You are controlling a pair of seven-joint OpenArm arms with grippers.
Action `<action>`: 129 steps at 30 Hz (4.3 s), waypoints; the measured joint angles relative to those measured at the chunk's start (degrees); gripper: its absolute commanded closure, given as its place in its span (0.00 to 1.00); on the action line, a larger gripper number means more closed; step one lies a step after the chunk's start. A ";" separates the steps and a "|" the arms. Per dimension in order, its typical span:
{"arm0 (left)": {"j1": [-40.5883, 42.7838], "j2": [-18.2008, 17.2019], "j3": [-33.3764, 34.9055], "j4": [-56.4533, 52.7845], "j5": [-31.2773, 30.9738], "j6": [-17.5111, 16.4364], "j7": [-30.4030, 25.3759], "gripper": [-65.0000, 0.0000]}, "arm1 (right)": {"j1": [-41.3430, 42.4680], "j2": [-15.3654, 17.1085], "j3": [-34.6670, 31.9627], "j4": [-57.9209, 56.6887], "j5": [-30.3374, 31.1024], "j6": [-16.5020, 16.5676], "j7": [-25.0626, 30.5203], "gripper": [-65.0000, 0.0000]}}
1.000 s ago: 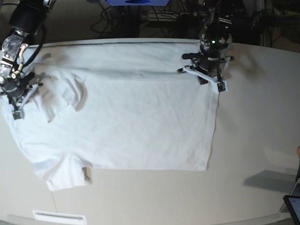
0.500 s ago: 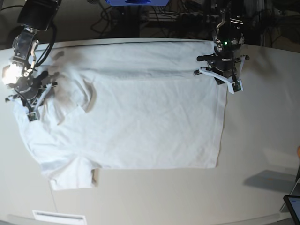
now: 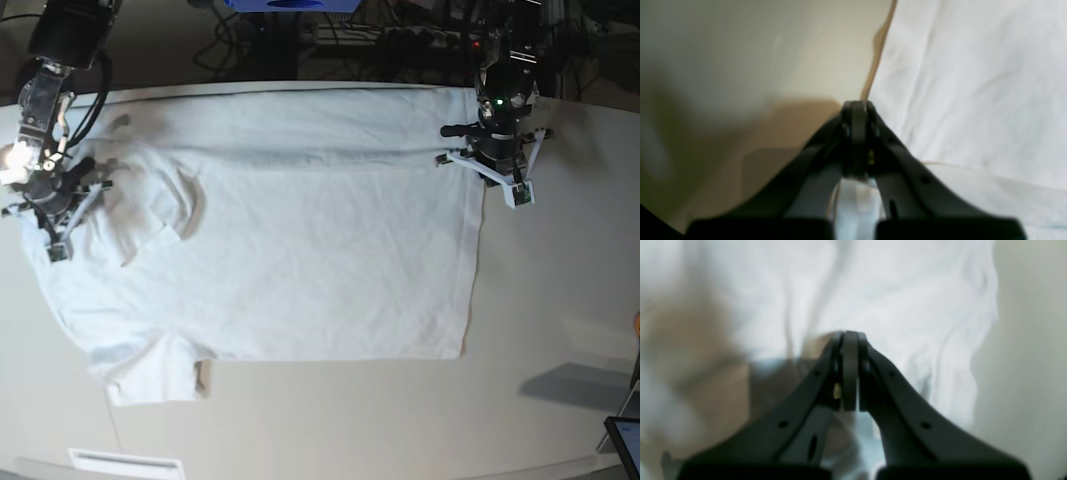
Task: Fold the T-shirt properly
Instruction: 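Pull the grasped edge with both grippers to straighten the shirt, then release the shirt and move both grippers toward the hem corners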
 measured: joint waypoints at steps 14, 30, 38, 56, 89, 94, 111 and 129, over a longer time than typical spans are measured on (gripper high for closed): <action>-3.43 -1.42 0.13 -1.70 0.00 -2.32 -0.42 1.00 | -1.07 3.69 0.33 10.56 0.11 -5.73 -0.42 0.98; -1.68 8.28 -4.15 6.43 -0.31 -13.05 0.15 1.00 | -2.54 1.01 -0.09 16.09 0.15 -1.01 -0.31 0.98; -0.79 10.99 -4.57 4.81 -11.61 -19.19 -0.13 1.00 | -2.56 0.98 0.00 16.09 0.07 -1.11 -0.46 0.98; -1.79 5.64 -4.72 -5.97 -15.76 -17.57 -4.55 1.00 | -2.69 0.17 0.07 16.09 0.13 -1.14 -0.31 0.98; -0.59 2.01 -7.10 -2.75 -13.57 -14.40 -0.76 1.00 | -3.65 -2.03 -0.02 16.09 0.11 -1.01 -0.15 0.98; 1.57 1.95 -11.61 0.96 -13.55 -14.38 0.22 1.00 | -3.13 -2.05 -0.52 16.09 0.11 -0.98 -0.20 0.98; -4.07 2.23 -22.27 3.23 -13.73 -14.60 6.93 1.00 | 16.09 -3.63 3.91 1.88 -0.35 14.29 -7.67 0.54; -18.01 2.43 -23.65 1.84 -12.94 -14.62 18.01 1.00 | 34.99 -1.25 4.48 -37.00 -0.31 14.34 -1.07 0.35</action>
